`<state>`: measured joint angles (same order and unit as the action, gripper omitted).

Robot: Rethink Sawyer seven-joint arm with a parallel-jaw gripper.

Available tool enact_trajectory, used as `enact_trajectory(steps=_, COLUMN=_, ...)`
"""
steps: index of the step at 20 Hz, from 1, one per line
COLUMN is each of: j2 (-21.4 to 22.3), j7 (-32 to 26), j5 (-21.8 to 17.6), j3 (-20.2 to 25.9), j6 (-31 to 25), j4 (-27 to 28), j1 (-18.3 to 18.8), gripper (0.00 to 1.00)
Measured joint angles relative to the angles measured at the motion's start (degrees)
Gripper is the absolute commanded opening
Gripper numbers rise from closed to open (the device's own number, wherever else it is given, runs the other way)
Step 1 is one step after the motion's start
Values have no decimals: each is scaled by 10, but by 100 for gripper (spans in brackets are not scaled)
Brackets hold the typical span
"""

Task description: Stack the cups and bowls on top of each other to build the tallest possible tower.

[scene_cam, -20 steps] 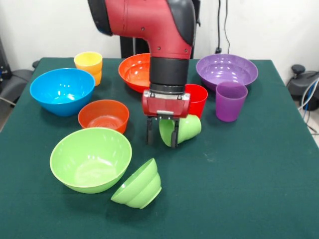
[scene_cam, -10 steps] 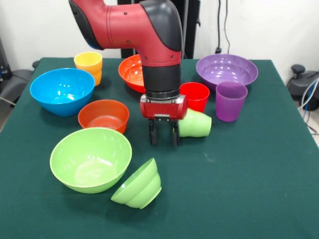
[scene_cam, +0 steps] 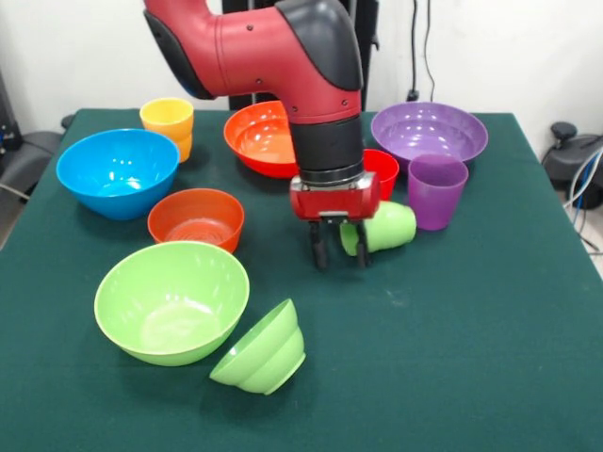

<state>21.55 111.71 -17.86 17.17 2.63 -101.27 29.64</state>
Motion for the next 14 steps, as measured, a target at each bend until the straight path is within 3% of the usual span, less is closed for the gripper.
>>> enact_trajectory(steps=14, j2=13, j7=0, j5=17, j3=64, j6=-27, j4=-65, j1=48, gripper=100)
